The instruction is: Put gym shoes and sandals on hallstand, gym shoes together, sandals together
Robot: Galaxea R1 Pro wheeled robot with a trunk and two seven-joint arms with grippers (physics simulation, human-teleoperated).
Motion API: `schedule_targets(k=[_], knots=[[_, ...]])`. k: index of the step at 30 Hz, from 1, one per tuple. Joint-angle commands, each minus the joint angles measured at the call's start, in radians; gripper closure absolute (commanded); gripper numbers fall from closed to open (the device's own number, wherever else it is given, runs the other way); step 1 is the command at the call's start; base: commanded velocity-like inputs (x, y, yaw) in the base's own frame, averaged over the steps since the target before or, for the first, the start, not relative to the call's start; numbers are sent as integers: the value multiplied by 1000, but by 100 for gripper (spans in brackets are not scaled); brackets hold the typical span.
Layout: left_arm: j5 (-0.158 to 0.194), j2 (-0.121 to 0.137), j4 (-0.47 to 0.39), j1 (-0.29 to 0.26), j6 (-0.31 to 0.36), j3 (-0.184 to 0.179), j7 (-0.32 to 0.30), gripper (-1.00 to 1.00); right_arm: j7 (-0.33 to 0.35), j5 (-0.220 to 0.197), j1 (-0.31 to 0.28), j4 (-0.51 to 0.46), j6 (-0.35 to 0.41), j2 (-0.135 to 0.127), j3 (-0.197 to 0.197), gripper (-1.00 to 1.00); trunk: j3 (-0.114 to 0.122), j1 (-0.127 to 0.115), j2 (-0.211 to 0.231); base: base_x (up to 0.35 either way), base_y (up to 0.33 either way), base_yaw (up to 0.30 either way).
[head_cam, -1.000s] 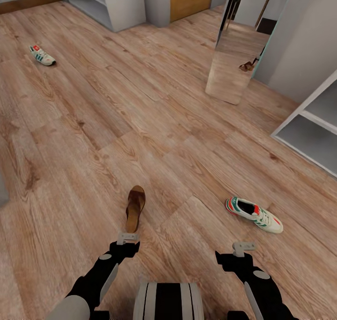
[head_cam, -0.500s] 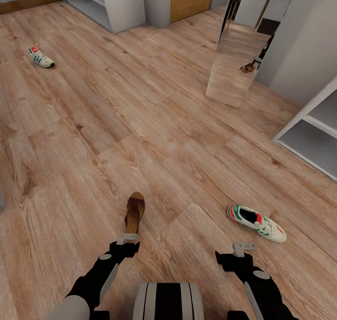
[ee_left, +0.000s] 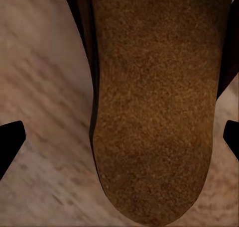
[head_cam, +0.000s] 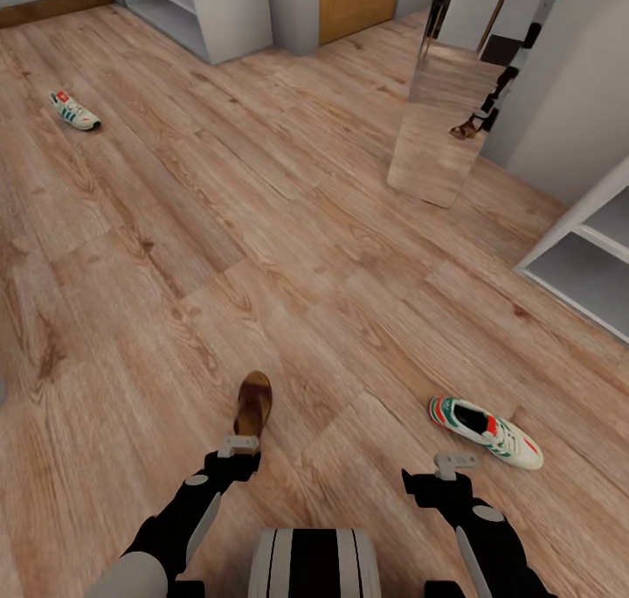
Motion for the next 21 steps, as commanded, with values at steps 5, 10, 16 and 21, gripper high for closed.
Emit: schedule_targets(k=[5, 10, 16, 21], knots=[[-2, 0, -2, 0, 6, 0, -2, -100, 0, -1, 0, -1, 5, 0, 0, -100, -1, 0, 0, 52, 15, 0], [-2, 0, -2, 0, 6, 0, -2, -100, 0, 0, 0, -1, 5, 0, 0, -100, -1, 0, 0, 5, 1, 0], [-2, 0, -2, 0, 6, 0, -2, -100, 0, -1, 0, -1, 5, 0, 0, -100, -1, 0, 0, 0, 0, 0], [-2, 0, -2, 0, 6, 0, -2, -100, 0, -1, 0, -1, 5, 0, 1, -100, -1, 0, 0, 0, 0, -29]])
